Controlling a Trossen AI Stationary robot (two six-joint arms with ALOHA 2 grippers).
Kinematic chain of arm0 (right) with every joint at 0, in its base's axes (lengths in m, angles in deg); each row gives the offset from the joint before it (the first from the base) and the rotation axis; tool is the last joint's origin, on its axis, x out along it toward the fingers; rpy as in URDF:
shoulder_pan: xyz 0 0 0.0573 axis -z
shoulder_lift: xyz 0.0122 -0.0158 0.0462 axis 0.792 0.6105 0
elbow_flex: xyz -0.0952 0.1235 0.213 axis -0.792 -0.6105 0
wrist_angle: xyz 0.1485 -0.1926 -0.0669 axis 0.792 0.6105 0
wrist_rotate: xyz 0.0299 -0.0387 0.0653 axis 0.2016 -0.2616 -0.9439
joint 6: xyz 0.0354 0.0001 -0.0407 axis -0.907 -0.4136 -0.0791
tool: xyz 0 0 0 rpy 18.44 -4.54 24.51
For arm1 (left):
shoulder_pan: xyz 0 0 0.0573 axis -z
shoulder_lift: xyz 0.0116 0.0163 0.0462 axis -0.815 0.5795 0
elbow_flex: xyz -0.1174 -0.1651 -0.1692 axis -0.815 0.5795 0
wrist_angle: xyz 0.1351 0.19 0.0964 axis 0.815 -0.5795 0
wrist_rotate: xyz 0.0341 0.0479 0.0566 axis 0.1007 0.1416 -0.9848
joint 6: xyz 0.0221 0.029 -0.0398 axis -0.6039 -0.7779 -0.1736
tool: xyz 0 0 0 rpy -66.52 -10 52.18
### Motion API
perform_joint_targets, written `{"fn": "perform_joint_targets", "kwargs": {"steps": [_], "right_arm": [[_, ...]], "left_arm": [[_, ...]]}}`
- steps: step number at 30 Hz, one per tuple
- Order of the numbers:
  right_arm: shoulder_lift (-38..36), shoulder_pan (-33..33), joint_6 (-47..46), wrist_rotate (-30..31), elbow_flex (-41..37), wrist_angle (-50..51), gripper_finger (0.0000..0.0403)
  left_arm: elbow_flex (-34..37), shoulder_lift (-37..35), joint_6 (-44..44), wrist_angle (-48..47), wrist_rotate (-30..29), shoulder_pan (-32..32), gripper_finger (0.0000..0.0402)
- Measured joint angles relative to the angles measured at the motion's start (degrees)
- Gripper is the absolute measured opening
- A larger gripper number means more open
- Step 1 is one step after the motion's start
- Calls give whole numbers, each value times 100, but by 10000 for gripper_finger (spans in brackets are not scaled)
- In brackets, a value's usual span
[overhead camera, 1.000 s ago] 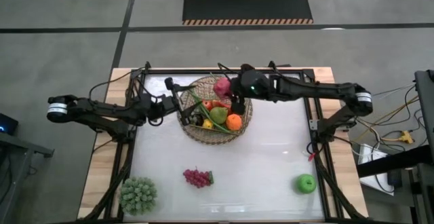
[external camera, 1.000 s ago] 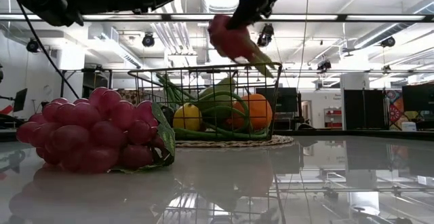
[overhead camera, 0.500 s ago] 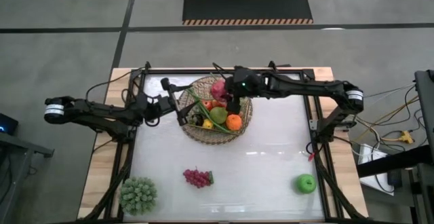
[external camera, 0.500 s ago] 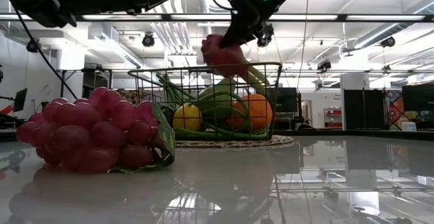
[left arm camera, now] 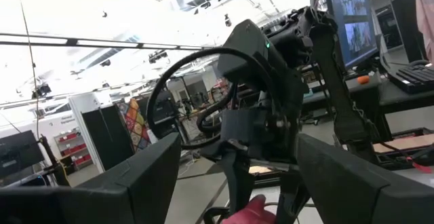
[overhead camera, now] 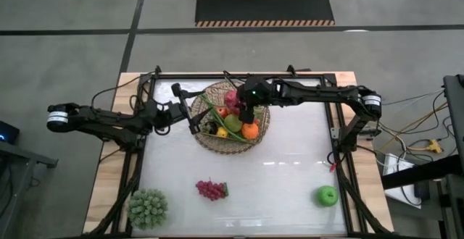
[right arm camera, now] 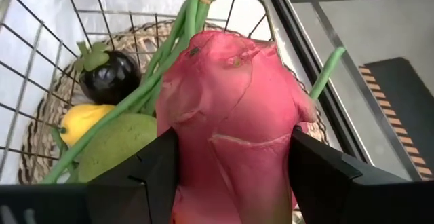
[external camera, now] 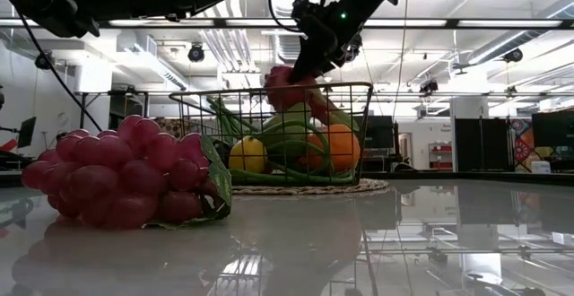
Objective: Build produce basket
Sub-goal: Put the dragon fruit into the wire basket
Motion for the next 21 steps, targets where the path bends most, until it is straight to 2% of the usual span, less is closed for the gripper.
{"fn": "perform_joint_targets", "kwargs": {"steps": [10,21], "right_arm": [[187,11,22,3,0,23,227],[140,13,52,55,0,232,330]], "left_arm": [[4,0,-2,-4,1,0,272],[13,10,-2,-4,2,0,272]]}}
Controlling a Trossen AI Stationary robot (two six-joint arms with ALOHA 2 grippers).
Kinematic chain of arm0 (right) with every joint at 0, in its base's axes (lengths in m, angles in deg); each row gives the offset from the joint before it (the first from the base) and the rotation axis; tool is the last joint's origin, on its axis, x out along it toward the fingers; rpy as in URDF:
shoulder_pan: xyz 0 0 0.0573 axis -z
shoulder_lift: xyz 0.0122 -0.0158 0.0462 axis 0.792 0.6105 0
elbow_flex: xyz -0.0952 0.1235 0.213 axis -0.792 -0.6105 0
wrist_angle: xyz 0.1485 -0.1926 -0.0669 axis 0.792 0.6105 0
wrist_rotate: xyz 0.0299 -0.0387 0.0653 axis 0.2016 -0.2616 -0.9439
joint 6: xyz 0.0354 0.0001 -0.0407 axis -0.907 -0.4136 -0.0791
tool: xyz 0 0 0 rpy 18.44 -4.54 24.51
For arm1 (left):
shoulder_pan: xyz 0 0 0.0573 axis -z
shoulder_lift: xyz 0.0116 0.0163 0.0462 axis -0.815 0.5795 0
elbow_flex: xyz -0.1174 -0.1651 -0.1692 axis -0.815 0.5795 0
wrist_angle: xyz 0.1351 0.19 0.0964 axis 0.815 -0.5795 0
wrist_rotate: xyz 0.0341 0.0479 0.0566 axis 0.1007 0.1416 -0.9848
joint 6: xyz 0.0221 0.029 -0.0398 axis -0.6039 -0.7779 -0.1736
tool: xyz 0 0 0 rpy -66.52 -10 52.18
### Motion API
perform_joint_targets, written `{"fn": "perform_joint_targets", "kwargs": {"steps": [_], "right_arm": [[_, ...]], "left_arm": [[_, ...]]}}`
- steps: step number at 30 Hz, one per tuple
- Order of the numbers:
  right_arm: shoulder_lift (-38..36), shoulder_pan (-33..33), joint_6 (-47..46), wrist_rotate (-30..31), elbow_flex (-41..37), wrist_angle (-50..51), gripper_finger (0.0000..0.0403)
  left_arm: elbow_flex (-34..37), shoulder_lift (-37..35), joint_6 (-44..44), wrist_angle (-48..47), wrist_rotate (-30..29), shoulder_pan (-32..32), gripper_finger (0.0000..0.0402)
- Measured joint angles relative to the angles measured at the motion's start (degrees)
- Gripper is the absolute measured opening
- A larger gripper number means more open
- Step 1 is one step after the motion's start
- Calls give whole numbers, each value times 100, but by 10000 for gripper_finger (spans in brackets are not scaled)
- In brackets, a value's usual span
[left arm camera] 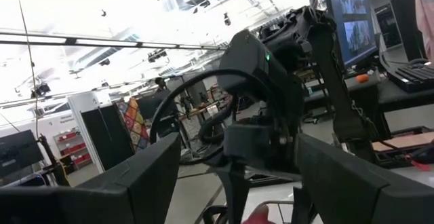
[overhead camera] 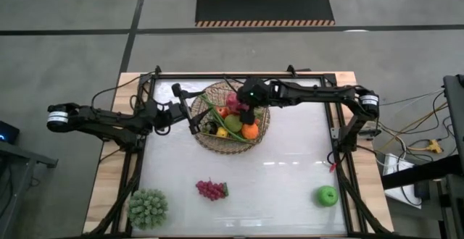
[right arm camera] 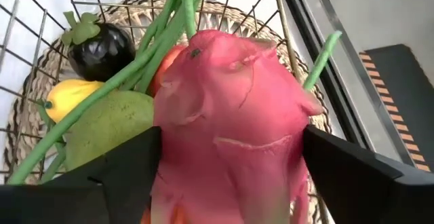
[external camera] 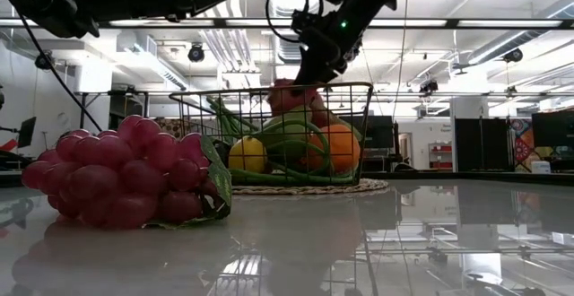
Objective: Build produce basket
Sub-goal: Put the dragon fruit into the wire basket, then put the grapes into the wire basket
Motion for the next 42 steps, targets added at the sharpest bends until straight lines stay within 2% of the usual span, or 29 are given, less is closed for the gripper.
{"fn": "perform_joint_targets", "kwargs": {"steps": [6,15,19,22,24,27,32,39,42], "right_arm": [[-331,0,4,8,5,195,359],[-939,-282,-287,-9,73,1000,348],[-1259,-681,-324,-11,-223,1001,337],[-1533,-1008,-354,-11,-567,790,329],[-1725,-1203,-350,-14,-835,582,327],[-2051,-1462,-323,-11,-1245,226,327],[-2642,-1750,-191,-8,-1902,-455,327],[-3321,-2019,219,-9,-2767,-1460,327],[-3549,-2121,280,-17,-3081,-1864,327]], "left_arm": [[3,5,18,-57,0,0,272],[7,7,595,-301,39,13,272],[7,7,1171,-662,422,52,272],[11,56,1527,-801,1008,137,272],[1,88,1701,-803,1234,276,272],[-129,83,1833,-820,1266,597,272],[-429,52,1901,-1587,1241,1304,272],[-986,310,2501,-3185,413,2294,272],[-1237,531,2908,-3620,258,2583,272]]}}
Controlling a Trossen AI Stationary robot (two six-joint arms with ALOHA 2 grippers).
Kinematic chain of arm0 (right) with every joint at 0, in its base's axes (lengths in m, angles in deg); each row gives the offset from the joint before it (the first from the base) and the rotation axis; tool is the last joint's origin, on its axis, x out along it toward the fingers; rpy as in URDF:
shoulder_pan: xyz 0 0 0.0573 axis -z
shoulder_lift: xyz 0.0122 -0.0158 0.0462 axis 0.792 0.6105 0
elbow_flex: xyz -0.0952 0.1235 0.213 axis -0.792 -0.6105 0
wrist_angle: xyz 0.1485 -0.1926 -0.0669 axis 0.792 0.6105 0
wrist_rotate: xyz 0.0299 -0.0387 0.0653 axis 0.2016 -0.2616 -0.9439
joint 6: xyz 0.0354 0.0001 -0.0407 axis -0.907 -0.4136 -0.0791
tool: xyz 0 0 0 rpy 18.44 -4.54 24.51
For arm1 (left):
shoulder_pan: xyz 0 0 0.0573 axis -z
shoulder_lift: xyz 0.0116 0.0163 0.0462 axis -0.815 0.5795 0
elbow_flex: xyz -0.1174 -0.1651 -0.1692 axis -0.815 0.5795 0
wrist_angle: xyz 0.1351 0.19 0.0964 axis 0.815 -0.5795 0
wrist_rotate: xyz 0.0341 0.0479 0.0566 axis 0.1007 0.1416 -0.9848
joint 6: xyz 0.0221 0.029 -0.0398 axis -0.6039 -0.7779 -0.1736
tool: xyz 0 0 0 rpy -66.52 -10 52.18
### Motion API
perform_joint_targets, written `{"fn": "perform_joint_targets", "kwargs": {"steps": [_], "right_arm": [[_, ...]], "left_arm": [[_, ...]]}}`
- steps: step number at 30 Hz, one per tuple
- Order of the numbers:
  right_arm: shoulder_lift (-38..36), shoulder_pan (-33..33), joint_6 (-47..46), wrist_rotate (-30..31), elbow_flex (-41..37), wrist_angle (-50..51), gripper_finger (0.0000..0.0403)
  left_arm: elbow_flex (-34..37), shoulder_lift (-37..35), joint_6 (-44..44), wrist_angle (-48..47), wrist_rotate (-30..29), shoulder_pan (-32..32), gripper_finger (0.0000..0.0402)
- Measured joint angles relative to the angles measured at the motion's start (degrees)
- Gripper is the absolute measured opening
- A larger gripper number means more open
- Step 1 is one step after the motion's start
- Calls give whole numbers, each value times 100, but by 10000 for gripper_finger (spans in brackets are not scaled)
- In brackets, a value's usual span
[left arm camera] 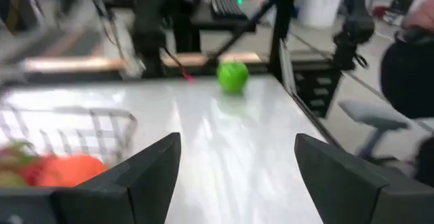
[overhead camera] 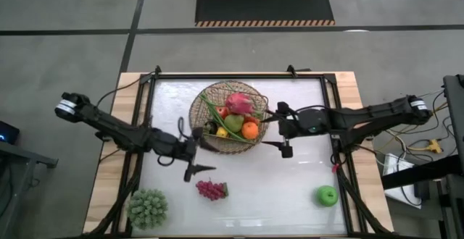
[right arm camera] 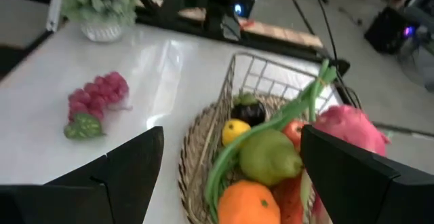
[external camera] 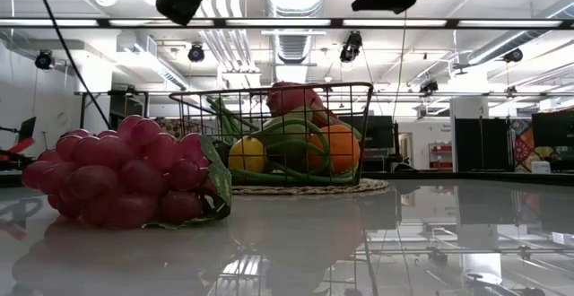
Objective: Build produce basket
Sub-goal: Put the grapes into the wire basket
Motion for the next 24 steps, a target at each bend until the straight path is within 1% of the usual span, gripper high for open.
{"fn": "perform_joint_targets", "kwargs": {"steps": [3,6,9,15,19,24], "right_arm": [[-180,-100,34,-16,-257,-306,327],[-290,-173,38,-36,-414,-416,327],[-310,-201,39,-36,-454,-429,327],[-264,-201,58,-36,-462,-405,327],[-260,-201,63,-36,-462,-402,327],[-236,-198,117,-38,-462,-395,327]], "left_arm": [[-286,331,451,-555,-1,169,272],[-651,719,859,-1402,48,262,272],[-1079,1201,1021,-2279,358,310,272],[-1881,2194,1024,-3514,1225,326,272],[-2161,2701,1021,-3714,1739,322,272],[-2201,2969,1034,-3704,1996,315,272]]}}
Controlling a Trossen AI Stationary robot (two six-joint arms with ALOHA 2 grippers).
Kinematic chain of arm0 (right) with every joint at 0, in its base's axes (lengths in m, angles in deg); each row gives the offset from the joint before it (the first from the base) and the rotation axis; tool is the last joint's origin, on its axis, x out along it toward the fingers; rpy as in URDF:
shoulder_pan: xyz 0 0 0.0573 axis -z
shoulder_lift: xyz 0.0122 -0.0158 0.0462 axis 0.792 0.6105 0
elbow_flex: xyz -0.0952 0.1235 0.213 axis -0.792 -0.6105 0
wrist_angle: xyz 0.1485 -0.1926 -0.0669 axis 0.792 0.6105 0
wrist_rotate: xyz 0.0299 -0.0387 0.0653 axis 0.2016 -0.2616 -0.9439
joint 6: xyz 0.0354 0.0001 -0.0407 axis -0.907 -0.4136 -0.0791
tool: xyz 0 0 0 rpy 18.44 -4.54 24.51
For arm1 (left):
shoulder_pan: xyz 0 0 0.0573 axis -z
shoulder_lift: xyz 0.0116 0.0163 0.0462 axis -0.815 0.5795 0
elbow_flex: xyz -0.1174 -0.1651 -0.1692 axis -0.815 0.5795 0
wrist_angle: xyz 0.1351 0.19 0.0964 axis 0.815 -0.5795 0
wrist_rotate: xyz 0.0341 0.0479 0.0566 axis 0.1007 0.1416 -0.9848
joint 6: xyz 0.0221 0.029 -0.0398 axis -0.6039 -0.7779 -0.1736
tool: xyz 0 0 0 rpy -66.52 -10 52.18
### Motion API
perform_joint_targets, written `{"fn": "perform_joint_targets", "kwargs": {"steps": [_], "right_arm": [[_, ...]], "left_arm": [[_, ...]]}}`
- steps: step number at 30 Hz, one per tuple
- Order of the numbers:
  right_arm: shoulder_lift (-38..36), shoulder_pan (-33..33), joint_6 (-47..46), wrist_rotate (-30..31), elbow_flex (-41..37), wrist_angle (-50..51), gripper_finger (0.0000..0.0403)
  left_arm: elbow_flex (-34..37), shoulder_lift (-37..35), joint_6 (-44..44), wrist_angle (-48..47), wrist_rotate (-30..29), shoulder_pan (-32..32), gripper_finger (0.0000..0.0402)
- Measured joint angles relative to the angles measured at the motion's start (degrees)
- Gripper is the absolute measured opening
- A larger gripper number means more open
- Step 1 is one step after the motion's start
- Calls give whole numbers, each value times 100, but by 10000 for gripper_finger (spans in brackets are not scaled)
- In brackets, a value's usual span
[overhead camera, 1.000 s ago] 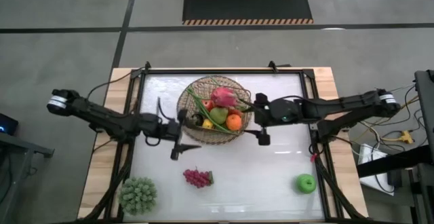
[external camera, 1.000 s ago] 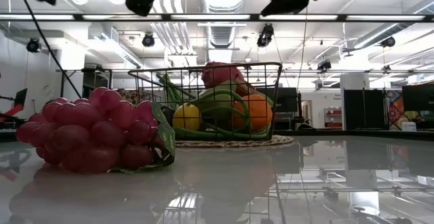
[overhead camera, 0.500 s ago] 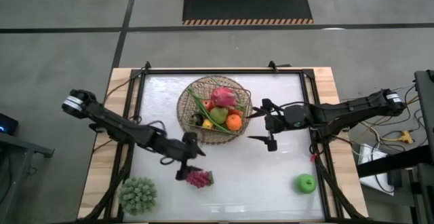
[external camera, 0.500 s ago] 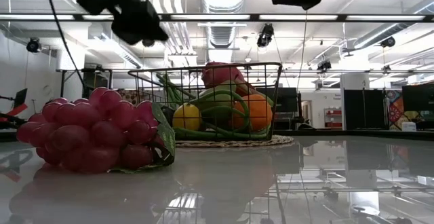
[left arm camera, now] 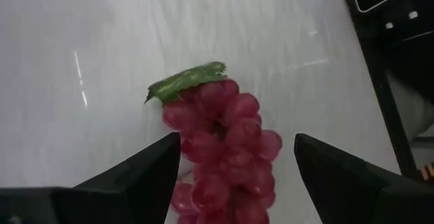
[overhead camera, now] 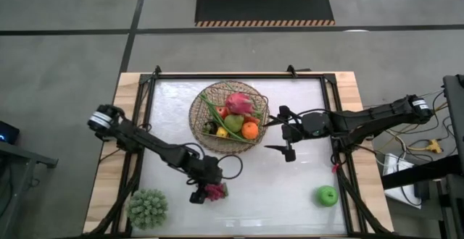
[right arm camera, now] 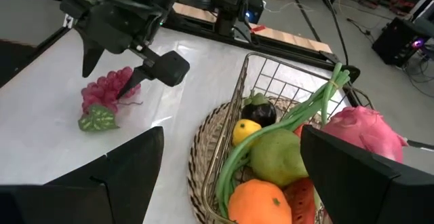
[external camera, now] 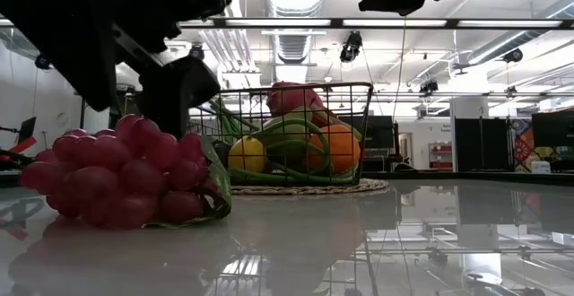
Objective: Build produce basket
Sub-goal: Put the grapes into the wire basket
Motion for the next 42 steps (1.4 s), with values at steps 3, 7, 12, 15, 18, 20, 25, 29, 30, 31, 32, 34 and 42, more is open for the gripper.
{"fn": "perform_joint_targets", "kwargs": {"steps": [3,7,12,15,18,20,25,29,30,31,32,34,42], "right_arm": [[7,0,-34,2,0,-5,327],[7,0,-81,2,0,-3,327],[7,0,-125,0,-9,-4,327],[7,0,-125,2,-15,-4,327],[7,0,-125,0,-26,-4,327],[7,0,-156,0,-26,-4,327],[7,0,-181,2,-26,-7,327],[7,0,-175,2,-26,-8,327],[7,0,-173,2,-26,-8,327],[7,0,-171,2,-26,-13,327],[7,0,-166,2,-26,-11,327],[7,0,-134,2,-26,-13,327],[7,0,-122,2,-37,-17,327]], "left_arm": [[0,22,43,26,17,0,263],[0,-2,50,78,8,0,228],[65,-7,238,65,32,2,166],[147,-14,302,95,37,0,134],[237,-17,425,123,36,0,110],[260,-20,438,111,33,-2,96],[267,-46,425,72,36,0,65],[275,-273,562,60,-20,2,55],[275,-351,607,50,-38,2,55],[275,-443,683,39,-92,2,55],[275,-507,698,21,-181,8,55],[275,-581,696,-30,-278,36,56],[170,-605,-41,-74,-486,70,84]]}}
